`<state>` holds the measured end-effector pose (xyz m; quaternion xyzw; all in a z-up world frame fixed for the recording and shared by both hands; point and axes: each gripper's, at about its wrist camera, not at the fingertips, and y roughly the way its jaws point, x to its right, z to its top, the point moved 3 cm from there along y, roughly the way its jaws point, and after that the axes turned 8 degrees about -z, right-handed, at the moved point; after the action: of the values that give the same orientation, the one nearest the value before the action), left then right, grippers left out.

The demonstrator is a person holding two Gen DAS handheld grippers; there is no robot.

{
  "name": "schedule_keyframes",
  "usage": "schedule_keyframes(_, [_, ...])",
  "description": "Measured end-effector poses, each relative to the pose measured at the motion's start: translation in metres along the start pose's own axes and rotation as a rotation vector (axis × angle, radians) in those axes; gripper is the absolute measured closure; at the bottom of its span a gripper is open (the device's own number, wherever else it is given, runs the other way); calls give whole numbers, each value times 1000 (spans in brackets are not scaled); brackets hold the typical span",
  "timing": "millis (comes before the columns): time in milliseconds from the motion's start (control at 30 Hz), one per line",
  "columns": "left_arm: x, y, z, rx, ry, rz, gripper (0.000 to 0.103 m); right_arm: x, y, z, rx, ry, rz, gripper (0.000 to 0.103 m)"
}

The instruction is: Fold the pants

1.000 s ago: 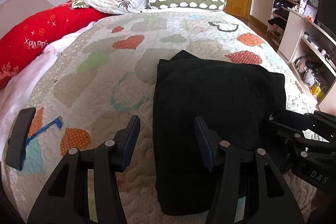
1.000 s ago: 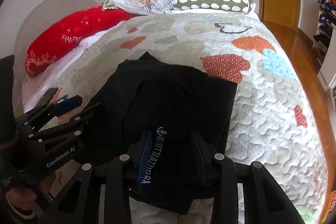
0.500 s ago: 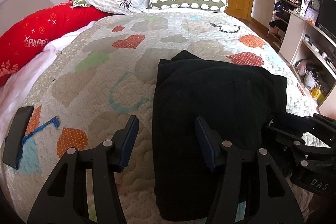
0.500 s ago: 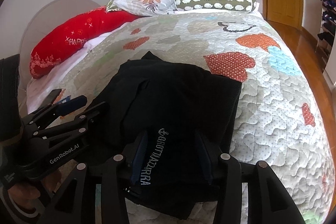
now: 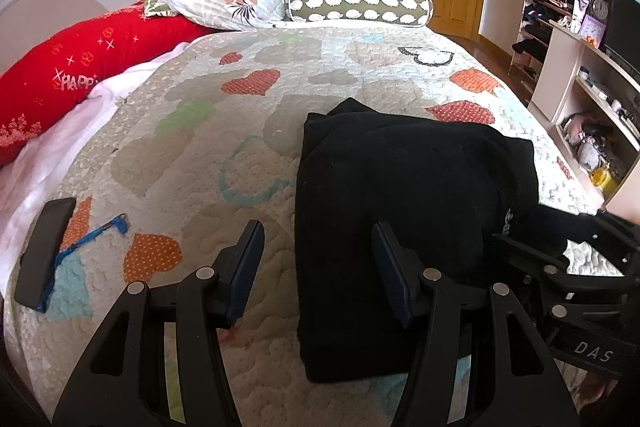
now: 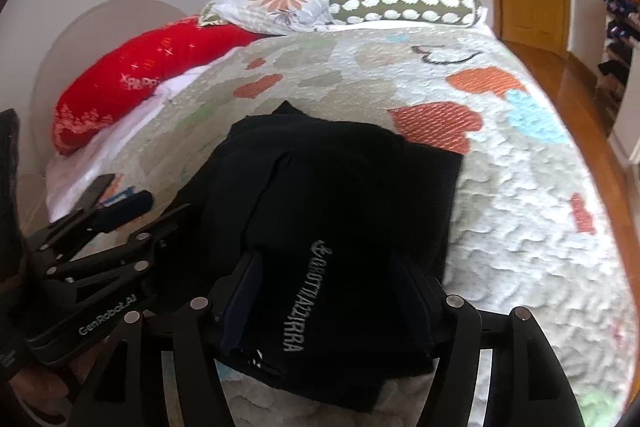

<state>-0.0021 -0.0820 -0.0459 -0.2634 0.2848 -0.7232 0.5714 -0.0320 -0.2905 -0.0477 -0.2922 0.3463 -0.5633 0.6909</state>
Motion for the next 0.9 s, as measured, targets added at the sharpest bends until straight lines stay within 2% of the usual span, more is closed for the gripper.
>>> schedule_keyframes(167, [-3, -13, -1, 20, -12, 9, 47, 1, -17, 1, 7, 16, 2, 39])
schedule_keyframes(300, [-4, -23, -2, 39, -14, 18, 47, -2, -34, 3, 48, 0, -17, 39])
schedule_keyframes(567, [-4, -35, -6, 56, -16, 34, 47, -7, -43, 1, 59, 5, -7, 39])
schedule_keyframes(733, [-7, -33, -5, 56, -26, 18, 47, -5, -39, -1, 50, 8, -16, 39])
schedule_keyframes(900, [-18, -26, 1, 40, -73, -55, 47, 12, -33, -3, 39, 40, -58, 39])
